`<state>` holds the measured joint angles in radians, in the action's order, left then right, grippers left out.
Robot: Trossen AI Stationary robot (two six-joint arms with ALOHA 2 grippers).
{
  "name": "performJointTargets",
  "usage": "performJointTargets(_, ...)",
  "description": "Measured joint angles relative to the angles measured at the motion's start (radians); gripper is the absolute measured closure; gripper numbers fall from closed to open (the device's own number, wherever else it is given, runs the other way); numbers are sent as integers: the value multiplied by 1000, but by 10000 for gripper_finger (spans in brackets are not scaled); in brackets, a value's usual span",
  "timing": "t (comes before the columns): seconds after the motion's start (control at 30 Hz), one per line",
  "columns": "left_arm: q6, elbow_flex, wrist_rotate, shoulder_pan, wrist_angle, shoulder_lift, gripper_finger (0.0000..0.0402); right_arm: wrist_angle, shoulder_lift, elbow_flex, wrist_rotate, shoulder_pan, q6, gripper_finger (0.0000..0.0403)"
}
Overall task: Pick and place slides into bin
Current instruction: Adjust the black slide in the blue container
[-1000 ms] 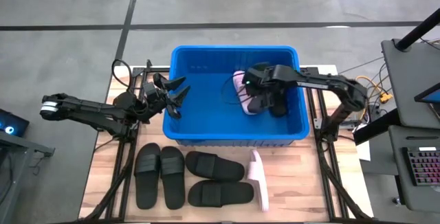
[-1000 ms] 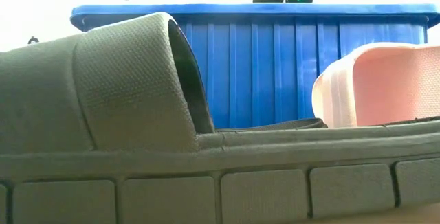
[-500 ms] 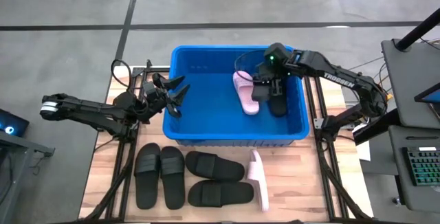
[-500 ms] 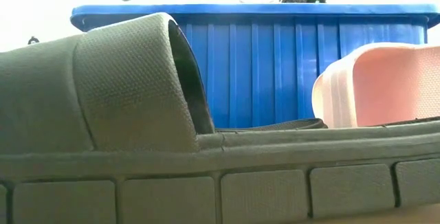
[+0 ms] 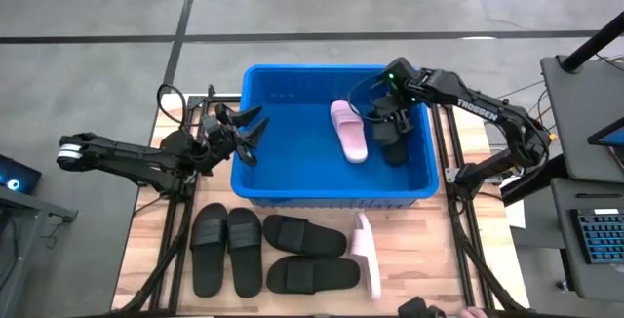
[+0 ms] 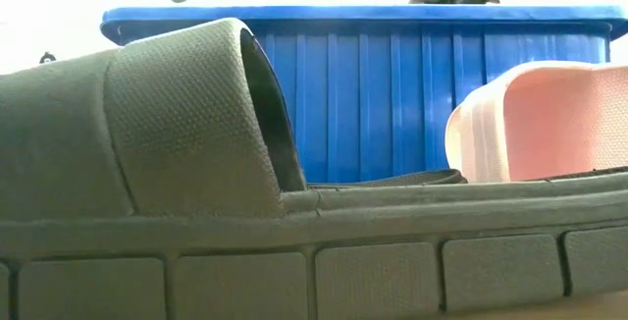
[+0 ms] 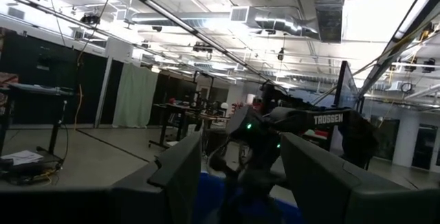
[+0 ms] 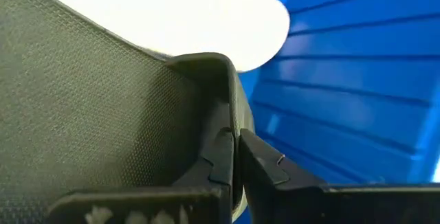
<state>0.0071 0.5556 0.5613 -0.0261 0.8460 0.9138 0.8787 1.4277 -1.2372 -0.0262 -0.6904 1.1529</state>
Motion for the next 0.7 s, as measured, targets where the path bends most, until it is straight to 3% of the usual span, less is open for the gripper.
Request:
performJointTargets(0.17,0,0,0,0,-24,0,217,-82,0,78,-12,-17,116,394)
performJointTargets(0.37,0,0,1,0,-49,0,217,-152,-1,172,-116,-29,225,394)
performJointTargets(0.7,0,0,3,0,-49,0,217,-103,2,217,-261,-32,136,358)
